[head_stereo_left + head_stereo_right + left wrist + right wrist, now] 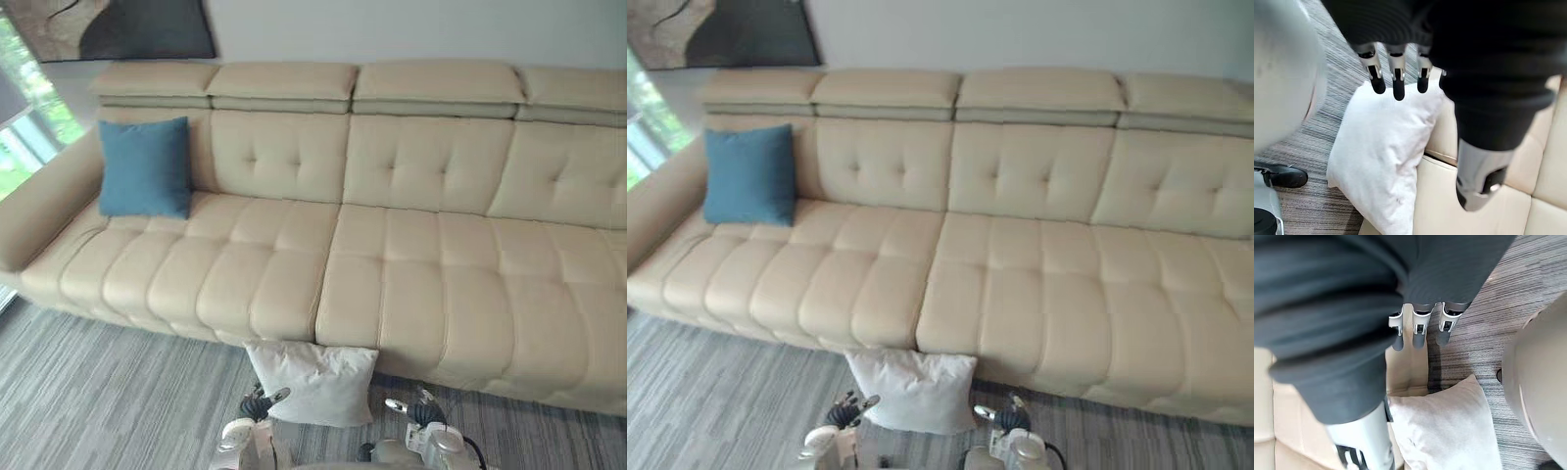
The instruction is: Pick up cushions and gather them together orderly.
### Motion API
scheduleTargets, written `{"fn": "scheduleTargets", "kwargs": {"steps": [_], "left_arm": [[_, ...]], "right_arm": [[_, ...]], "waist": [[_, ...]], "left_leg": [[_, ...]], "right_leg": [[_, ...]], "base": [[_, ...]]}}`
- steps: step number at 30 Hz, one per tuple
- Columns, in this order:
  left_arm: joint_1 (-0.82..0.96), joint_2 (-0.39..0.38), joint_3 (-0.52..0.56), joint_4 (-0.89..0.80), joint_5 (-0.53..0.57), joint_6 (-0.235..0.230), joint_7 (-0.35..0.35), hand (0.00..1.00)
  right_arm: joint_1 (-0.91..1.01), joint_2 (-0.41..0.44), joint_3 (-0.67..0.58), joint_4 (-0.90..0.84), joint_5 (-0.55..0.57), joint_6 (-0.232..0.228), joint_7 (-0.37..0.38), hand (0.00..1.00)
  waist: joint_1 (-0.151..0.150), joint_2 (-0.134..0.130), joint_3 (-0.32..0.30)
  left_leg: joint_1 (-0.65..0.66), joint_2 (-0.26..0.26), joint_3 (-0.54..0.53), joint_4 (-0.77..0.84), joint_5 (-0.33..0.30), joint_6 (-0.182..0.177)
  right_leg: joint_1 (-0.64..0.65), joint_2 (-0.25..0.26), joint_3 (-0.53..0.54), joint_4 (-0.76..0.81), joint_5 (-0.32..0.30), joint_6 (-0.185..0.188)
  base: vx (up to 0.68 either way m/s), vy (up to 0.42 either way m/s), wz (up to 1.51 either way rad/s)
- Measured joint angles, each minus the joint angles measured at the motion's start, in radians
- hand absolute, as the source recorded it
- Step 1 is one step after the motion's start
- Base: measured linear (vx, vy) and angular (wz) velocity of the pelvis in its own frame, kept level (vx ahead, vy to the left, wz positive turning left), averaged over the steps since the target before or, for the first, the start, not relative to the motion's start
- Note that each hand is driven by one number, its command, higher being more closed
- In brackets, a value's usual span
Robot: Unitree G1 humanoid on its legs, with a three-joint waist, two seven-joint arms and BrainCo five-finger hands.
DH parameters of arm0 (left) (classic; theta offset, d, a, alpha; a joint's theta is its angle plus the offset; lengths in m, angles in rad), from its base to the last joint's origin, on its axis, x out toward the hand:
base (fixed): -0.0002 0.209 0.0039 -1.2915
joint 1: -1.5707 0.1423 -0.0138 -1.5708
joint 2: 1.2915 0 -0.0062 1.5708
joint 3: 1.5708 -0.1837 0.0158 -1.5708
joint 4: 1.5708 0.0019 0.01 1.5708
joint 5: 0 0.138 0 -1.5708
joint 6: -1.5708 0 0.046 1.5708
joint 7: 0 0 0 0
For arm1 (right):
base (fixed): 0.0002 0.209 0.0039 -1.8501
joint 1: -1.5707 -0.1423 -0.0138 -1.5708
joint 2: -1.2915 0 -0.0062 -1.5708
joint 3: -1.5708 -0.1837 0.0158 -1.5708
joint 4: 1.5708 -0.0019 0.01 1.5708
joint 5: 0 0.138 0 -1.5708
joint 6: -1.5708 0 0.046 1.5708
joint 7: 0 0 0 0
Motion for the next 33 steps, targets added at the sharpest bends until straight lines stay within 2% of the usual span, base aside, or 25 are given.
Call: {"fn": "scheduleTargets", "kwargs": {"steps": [4, 10, 12, 13, 17, 19, 21, 22, 25, 27, 33], "left_arm": [[0.001, 0.008, 0.0, 0.006, -0.016, 0.001, 0.004, 0.0], [0.007, 0.007, 0.039, 0.004, -0.02, 0.001, 0.032, 0.0], [-0.001, 0.005, 0.067, 0.004, -0.04, 0.001, 0.055, 0.0], [-0.019, 0.006, 0.075, 0.0, -0.056, 0.0, 0.067, 0.0], [-0.085, 0.038, 0.099, -0.054, -0.098, -0.001, 0.104, 0.0], [-0.152, 0.071, 0.138, -0.092, -0.129, -0.006, 0.124, 0.0], [-0.181, 0.08, 0.167, -0.116, -0.14, -0.007, 0.139, 0.0], [-0.215, 0.089, 0.206, -0.136, -0.159, -0.011, 0.142, 0.0], [-0.297, 0.118, 0.281, -0.153, -0.176, -0.021, 0.158, 0.0], [-0.366, 0.168, 0.317, -0.157, -0.191, -0.024, 0.159, 0.0], [-0.529, 0.282, 0.276, -0.251, -0.245, -0.031, 0.157, 0.0]], "right_arm": [[0.025, 0.008, -0.001, 0.005, 0.002, 0.002, -0.002, 0.0], [0.03, 0.006, -0.023, 0.012, 0.038, 0.003, -0.012, 0.0], [0.023, 0.002, -0.035, 0.011, 0.066, 0.002, -0.016, 0.0], [0.016, 0.0, -0.046, 0.012, 0.077, 0.001, -0.022, 0.0], [-0.055, -0.011, -0.09, 0.011, 0.119, -0.004, -0.052, 0.0], [-0.123, -0.031, -0.102, 0.006, 0.15, -0.005, -0.07, 0.0], [-0.152, -0.04, -0.11, 0.001, 0.162, -0.007, -0.078, 0.0], [-0.19, -0.047, -0.127, -0.005, 0.181, -0.013, -0.087, 0.0], [-0.255, -0.063, -0.141, -0.014, 0.2, -0.014, -0.098, 0.0], [-0.321, -0.084, -0.141, -0.047, 0.227, -0.016, -0.109, 0.0], [-0.528, -0.156, -0.139, -0.138, 0.242, -0.035, -0.112, 0.0]], "waist": [[0.0, -0.038, -0.024], [0.003, -0.026, -0.018], [0.003, -0.021, -0.007], [0.003, -0.027, 0.008], [0.006, -0.03, 0.095], [0.01, -0.033, 0.158], [0.012, -0.033, 0.175], [0.014, -0.032, 0.183], [0.013, -0.033, 0.207], [0.013, -0.033, 0.231], [0.015, -0.035, 0.302]], "left_leg": [[0.006, -0.033, 0.022, -0.013, -0.003, 0.01], [0.047, -0.053, 0.018, -0.022, -0.001, 0.014], [0.008, -0.053, -0.004, 0.008, -0.006, 0.022], [-0.03, -0.051, -0.014, 0.045, -0.013, 0.032], [-0.241, -0.045, -0.052, 0.255, -0.075, 0.042], [-0.397, -0.035, -0.061, 0.414, -0.134, 0.044], [-0.47, -0.034, -0.061, 0.474, -0.142, 0.048], [-0.549, -0.034, -0.059, 0.518, -0.148, 0.057], [-0.685, -0.033, -0.061, 0.592, -0.151, 0.063], [-0.793, -0.025, -0.06, 0.631, -0.139, 0.063], [-1.059, -0.012, -0.058, 0.712, -0.094, 0.077]], "right_leg": [[0.012, -0.031, 0.014, -0.045, 0.018, 0.027], [0.068, -0.06, -0.022, -0.056, 0.018, 0.041], [0.034, -0.064, -0.041, -0.017, 0.011, 0.05], [0.004, -0.066, -0.047, 0.022, 0.004, 0.049], [-0.183, -0.082, -0.07, 0.224, -0.052, 0.043], [-0.328, -0.084, -0.053, 0.36, -0.112, 0.028], [-0.401, -0.086, -0.041, 0.415, -0.119, 0.025], [-0.482, -0.09, -0.034, 0.46, -0.125, 0.026], [-0.617, -0.098, -0.024, 0.531, -0.131, 0.033], [-0.724, -0.098, -0.021, 0.564, -0.12, 0.025], [-0.988, -0.098, -0.012, 0.646, -0.073, 0.019]], "base": [[0.15, 0.179, -0.15], [0.07, 0.058, 0.12], [-0.04, -0.032, 0.26], [-0.09, -0.036, 0.37], [-0.21, -0.033, 0.3], [-0.31, -0.003, -0.01], [-0.26, 0.012, -0.11], [-0.28, 0.015, -0.03], [-0.26, 0.02, -0.01], [-0.21, 0.006, -0.01], [-0.15, -0.019, 0.0]]}}
